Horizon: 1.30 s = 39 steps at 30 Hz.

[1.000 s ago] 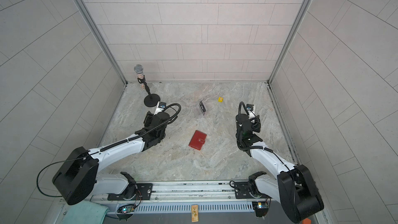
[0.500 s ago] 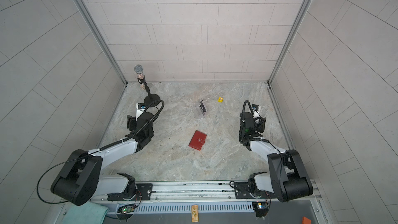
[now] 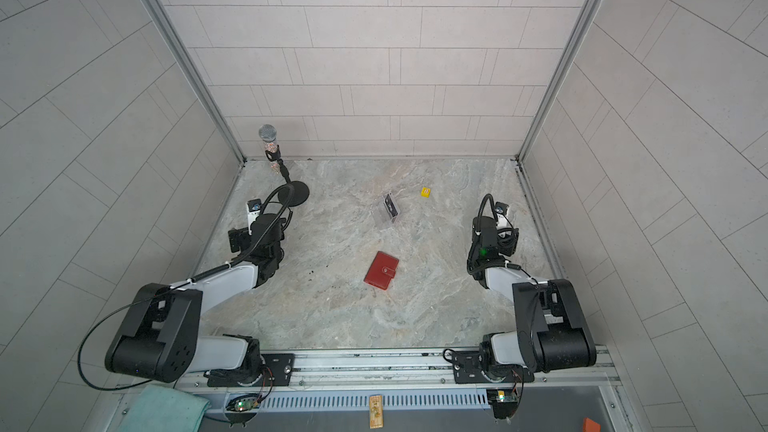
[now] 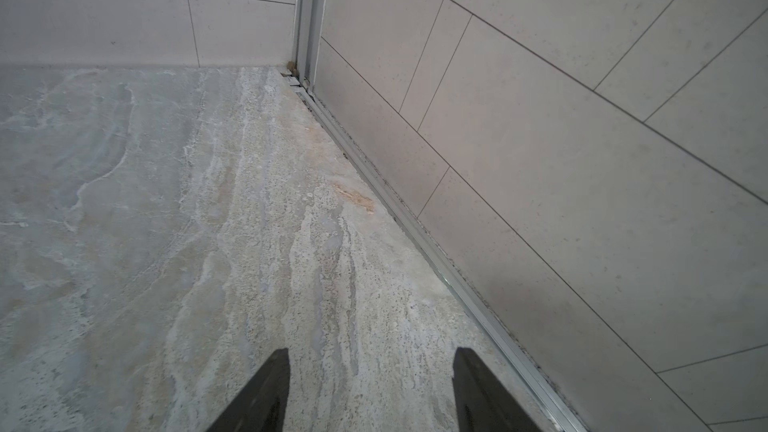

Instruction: Put the credit cards into the card holder

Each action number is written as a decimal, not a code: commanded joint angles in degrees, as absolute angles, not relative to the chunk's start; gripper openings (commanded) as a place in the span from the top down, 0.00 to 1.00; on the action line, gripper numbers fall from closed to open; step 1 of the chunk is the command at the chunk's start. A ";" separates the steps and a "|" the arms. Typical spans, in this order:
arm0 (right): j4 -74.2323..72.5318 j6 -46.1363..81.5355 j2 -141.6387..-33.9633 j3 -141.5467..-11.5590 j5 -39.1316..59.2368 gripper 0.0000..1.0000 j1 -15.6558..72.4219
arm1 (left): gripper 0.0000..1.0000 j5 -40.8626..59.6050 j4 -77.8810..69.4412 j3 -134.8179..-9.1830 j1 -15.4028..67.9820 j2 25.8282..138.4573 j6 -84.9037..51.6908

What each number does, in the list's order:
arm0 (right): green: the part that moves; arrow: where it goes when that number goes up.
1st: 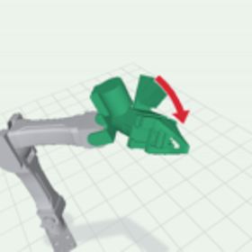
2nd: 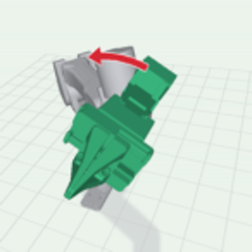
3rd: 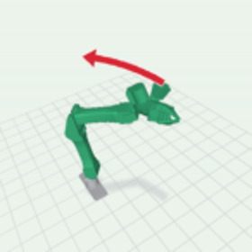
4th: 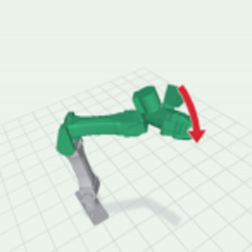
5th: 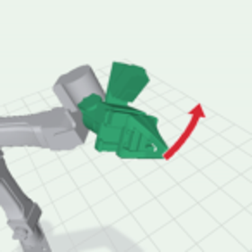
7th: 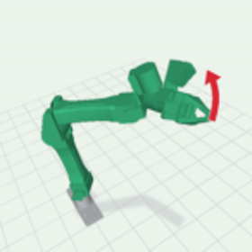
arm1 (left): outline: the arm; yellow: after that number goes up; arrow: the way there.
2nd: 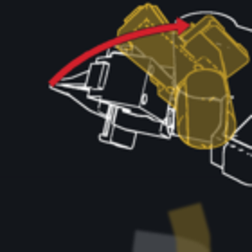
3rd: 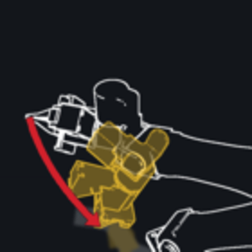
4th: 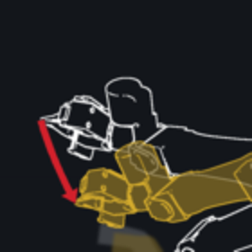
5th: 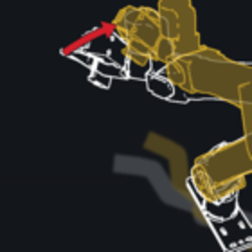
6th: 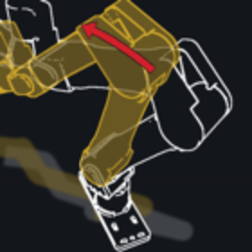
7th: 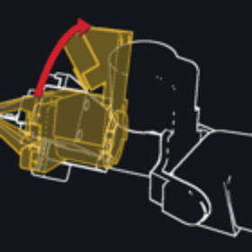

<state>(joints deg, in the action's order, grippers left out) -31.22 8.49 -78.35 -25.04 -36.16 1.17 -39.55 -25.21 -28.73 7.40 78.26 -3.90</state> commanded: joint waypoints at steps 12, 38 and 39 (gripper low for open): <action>-38.91 12.13 -77.32 -21.57 -19.51 0.34 -3.37 | 0.00 -15.38 -55.63 -15.67 -2.37 81.08 -9.58; -62.42 5.85 -89.51 -16.51 -5.21 0.19 -1.93 | 0.00 -10.96 -55.06 -21.36 0.26 90.67 -3.52; -59.09 5.79 -89.24 -18.22 -7.18 0.15 -1.19 | 0.00 -11.59 -55.25 -21.40 0.64 90.74 -3.30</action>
